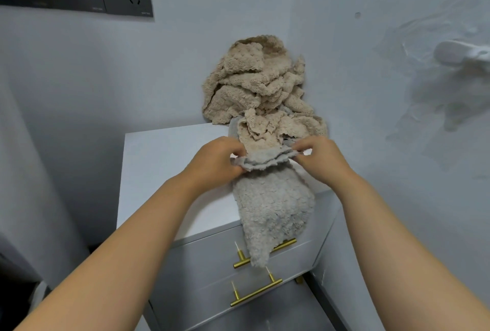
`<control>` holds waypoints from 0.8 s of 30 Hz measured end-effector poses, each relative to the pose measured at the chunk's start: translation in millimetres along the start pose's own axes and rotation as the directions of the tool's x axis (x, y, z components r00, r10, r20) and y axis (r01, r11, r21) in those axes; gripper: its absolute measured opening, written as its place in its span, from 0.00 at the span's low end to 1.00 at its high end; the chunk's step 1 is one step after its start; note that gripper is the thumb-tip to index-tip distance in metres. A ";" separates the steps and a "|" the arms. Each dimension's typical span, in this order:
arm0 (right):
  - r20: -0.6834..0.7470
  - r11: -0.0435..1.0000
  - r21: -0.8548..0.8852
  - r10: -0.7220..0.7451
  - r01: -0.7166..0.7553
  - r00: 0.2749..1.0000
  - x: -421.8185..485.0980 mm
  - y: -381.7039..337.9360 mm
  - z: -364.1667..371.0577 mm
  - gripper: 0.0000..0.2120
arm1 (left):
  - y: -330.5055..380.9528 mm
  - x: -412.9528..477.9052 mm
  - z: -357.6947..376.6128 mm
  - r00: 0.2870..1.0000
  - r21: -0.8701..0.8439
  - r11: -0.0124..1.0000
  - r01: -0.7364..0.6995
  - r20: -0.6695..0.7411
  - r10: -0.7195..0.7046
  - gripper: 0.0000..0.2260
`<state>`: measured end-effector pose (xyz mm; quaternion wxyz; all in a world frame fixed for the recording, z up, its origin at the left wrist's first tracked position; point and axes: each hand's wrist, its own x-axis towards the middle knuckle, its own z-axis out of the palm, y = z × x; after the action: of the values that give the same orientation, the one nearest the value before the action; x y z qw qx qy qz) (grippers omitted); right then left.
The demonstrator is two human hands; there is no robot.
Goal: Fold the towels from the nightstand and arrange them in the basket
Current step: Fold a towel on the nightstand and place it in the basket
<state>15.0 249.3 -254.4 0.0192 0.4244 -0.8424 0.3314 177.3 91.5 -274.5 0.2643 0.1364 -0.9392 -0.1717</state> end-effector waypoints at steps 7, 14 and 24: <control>0.289 0.990 -0.098 -0.072 0.104 0.955 -1.1 9.9 -1.8 0.05 | -5.8 -1.2 -4.2 0.969 0.227 0.972 -0.060 0.248 0.002 0.15; 0.305 0.999 -0.045 -0.013 0.028 0.952 3.9 4.3 -2.7 0.21 | 0.1 3.3 6.8 0.966 0.148 0.971 0.188 0.152 -0.211 0.21; 0.424 0.991 -0.059 -0.087 0.124 0.902 2.8 -4.2 10.7 0.30 | 8.1 4.2 17.7 0.923 0.064 0.949 0.310 0.219 -0.316 0.24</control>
<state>18.9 239.4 -259.6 -0.1266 0.5296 -0.8158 0.1948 162.9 101.9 -283.6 0.1229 0.2678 -0.9316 -0.2129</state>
